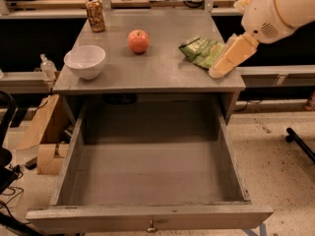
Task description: Place apple into top drawer
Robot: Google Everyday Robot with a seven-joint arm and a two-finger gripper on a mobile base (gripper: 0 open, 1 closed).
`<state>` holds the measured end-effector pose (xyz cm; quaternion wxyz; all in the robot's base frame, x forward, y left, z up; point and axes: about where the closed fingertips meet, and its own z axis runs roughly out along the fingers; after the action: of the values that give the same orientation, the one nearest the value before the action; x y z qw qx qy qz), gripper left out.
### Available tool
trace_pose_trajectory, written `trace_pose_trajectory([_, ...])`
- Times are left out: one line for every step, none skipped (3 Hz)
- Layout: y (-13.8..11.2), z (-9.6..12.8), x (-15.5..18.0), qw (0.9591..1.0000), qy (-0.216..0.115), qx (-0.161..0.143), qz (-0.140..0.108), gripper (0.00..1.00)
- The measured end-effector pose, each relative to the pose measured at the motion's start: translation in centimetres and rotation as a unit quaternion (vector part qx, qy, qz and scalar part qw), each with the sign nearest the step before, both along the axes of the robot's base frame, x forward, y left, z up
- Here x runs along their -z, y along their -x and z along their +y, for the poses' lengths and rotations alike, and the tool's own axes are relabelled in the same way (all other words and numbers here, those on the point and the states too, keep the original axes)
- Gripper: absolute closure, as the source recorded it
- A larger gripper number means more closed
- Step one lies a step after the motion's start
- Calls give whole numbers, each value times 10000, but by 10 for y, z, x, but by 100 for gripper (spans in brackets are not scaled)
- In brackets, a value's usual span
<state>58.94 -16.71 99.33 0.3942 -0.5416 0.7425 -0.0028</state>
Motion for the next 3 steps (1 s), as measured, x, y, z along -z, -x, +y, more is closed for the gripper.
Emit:
trace_pose_trajectory([-68, 15, 13, 9901, -1310, 354, -351, 0])
trace_pose_trajectory([-101, 29, 21, 9748, -2124, 496, -462, 0])
trace_pose_trajectory([-104, 32, 22, 9739, -2162, 501, -474, 0])
